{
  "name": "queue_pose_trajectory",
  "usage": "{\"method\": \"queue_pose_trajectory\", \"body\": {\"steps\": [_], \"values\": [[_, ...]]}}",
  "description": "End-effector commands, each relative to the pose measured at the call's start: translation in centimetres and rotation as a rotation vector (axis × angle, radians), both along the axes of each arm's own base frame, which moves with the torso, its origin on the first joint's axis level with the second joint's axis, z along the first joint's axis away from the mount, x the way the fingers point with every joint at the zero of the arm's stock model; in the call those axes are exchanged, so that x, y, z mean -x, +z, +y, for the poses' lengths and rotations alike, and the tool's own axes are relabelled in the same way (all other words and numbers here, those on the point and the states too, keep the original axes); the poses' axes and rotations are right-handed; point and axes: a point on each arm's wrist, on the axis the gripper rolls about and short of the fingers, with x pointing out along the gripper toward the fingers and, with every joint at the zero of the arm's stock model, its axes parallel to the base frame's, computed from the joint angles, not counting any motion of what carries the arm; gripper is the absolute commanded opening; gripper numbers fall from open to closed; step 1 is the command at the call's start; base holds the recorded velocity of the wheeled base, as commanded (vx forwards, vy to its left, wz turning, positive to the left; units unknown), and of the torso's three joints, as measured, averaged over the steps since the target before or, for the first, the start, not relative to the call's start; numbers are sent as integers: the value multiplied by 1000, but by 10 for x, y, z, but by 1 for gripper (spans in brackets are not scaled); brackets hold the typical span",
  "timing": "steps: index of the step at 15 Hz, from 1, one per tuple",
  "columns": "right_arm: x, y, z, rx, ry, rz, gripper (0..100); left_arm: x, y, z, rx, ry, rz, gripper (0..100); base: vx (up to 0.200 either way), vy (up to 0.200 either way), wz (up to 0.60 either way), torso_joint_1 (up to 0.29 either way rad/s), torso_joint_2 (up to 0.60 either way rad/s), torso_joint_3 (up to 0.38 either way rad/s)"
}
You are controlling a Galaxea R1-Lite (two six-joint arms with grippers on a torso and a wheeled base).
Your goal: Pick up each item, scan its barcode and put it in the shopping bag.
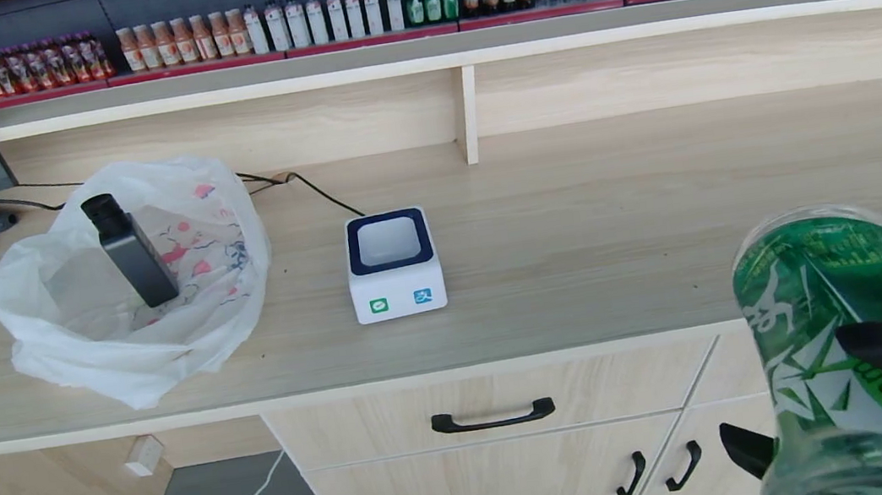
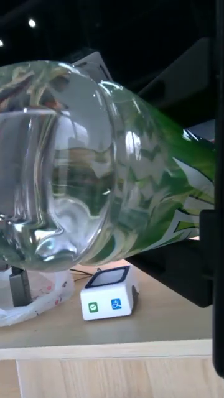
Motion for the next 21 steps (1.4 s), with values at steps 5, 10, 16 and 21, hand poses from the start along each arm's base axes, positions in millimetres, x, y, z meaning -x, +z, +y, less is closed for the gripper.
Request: {"method": "queue_pose_trajectory", "body": {"steps": [5,10,16,21], "values": [[-9,-5,62,55,110,7,0,0,0,0,0,-2,0,100,0,0,0,0,0,0],[-9,-1,78,47,128,-30,0,0,0,0,0,0,0,100,0,0,0,0,0,0],[-9,-2,88,27,124,-98,0,0,0,0,0,0,0,100,0,0,0,0,0,0],[-10,-3,90,35,122,-102,0,0,0,0,0,0,0,100,0,0,0,0,0,0]]}}
